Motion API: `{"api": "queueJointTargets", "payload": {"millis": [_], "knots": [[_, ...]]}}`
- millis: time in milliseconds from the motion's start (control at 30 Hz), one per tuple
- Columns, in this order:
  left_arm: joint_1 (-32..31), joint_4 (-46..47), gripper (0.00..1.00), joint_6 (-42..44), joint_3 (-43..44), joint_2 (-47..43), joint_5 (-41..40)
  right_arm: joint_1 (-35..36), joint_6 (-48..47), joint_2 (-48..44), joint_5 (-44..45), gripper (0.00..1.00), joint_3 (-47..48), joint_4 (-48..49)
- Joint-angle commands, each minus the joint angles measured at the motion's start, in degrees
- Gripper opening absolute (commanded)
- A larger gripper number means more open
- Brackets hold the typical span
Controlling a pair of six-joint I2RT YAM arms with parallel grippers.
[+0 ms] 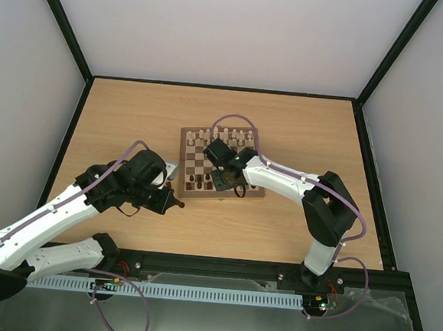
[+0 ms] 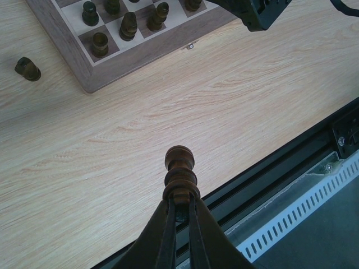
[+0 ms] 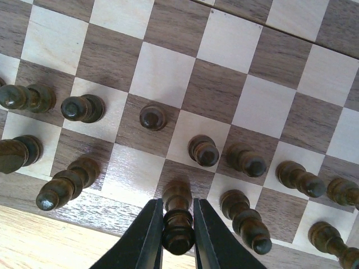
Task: Set up the chess pieces on the board
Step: Move the chess piece to the chessboard.
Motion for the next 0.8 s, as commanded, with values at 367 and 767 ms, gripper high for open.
{"api": "queueJointTargets", "payload": {"millis": [367,767], "knots": [[0.33,0.98,0.02,1.18,0.73,2.29,0.81,-0.30,0.06,-2.18,1.22,0.16,-1.50,-1.94],[0.32,1.98,0.02,1.51,1.28,4.85,0.92,-0.31,0.12,-4.30,-0.10,0.45,-1.19,-1.37]]}}
